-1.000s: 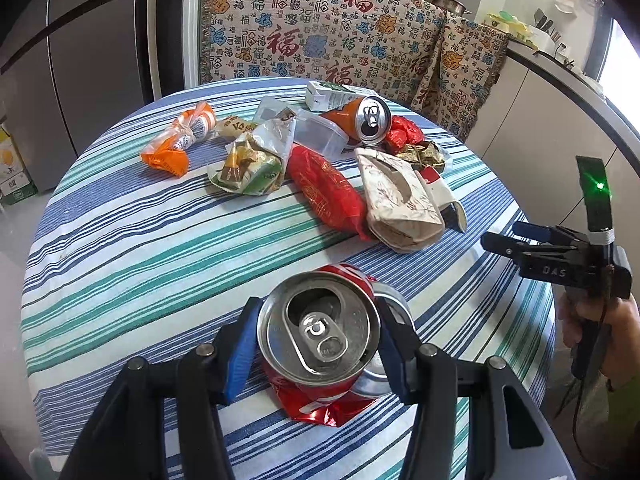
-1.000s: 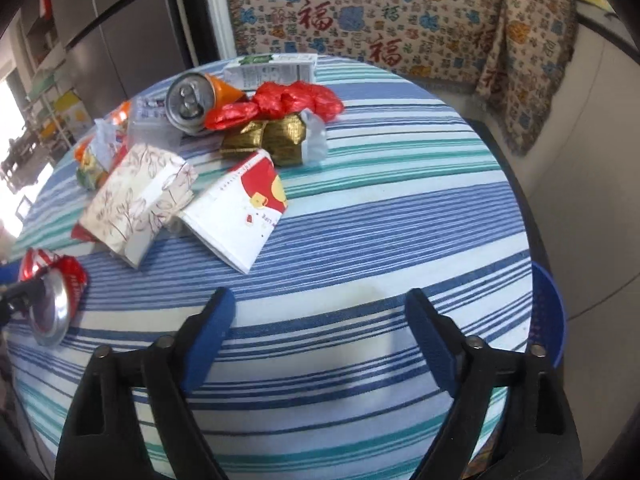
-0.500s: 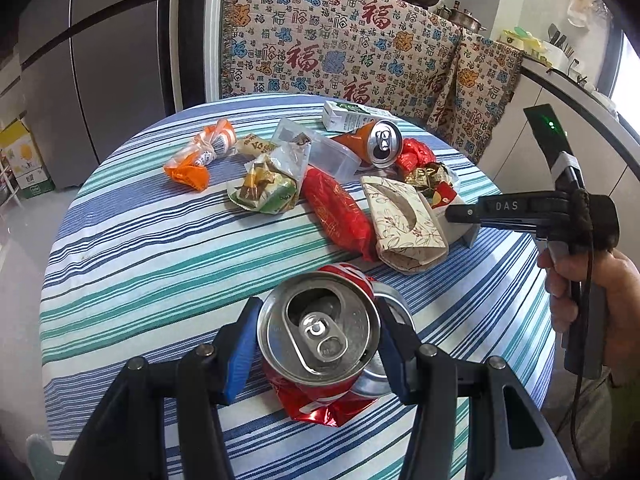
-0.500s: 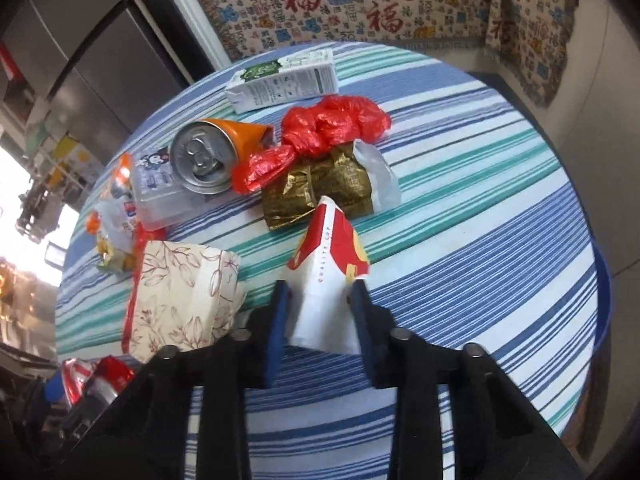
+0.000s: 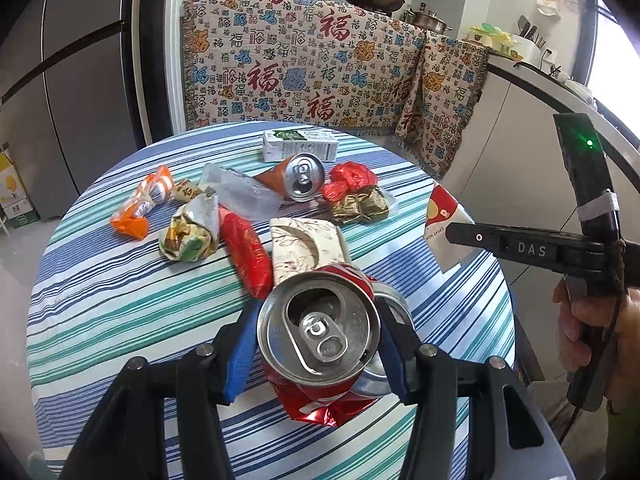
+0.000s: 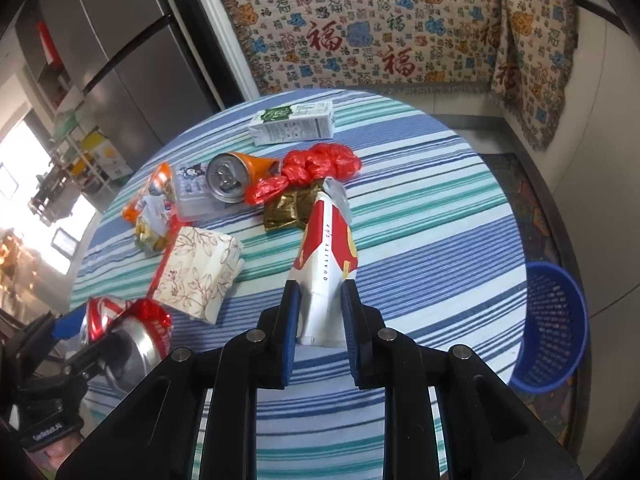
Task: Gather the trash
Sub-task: 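Carry both items to the blue wastebasket and open both tools over it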
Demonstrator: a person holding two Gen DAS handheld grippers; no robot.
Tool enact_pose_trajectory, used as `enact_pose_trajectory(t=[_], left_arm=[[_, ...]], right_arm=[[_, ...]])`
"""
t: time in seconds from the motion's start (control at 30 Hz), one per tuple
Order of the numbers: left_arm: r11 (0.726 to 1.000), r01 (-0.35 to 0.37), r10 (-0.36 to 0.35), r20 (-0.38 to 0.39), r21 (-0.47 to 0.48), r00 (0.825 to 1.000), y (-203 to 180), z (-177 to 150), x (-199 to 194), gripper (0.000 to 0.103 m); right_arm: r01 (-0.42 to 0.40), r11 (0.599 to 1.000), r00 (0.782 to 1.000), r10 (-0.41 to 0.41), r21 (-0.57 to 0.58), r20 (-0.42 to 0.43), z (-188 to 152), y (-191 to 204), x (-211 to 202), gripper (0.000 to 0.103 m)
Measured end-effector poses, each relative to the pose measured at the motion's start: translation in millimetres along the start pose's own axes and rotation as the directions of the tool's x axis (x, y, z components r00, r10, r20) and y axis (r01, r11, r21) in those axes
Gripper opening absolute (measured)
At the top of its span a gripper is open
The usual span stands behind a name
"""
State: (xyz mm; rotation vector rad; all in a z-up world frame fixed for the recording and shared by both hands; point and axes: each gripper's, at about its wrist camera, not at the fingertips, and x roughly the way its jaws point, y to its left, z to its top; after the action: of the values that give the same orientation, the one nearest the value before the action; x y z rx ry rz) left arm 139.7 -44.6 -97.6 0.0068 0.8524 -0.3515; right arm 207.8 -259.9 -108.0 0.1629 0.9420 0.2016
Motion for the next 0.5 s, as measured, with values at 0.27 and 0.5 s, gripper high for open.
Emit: enact_pose_trajectory(t=[0.27, 0.5], left_arm=[[0.998, -0.005, 0.005, 0.003, 0.065, 1.000, -47, 22, 11, 0.055], [0.988, 0.083, -0.080, -0.028, 0.128, 0.996, -109, 51, 38, 0.055]], right_arm=[[0.028, 1.000, 0.999, -0.028, 0.001, 0.019, -8, -32, -25, 0.021], [0.099, 0.993, 0.995, -0.101, 0.060, 0.023, -10, -101, -44, 0.022]])
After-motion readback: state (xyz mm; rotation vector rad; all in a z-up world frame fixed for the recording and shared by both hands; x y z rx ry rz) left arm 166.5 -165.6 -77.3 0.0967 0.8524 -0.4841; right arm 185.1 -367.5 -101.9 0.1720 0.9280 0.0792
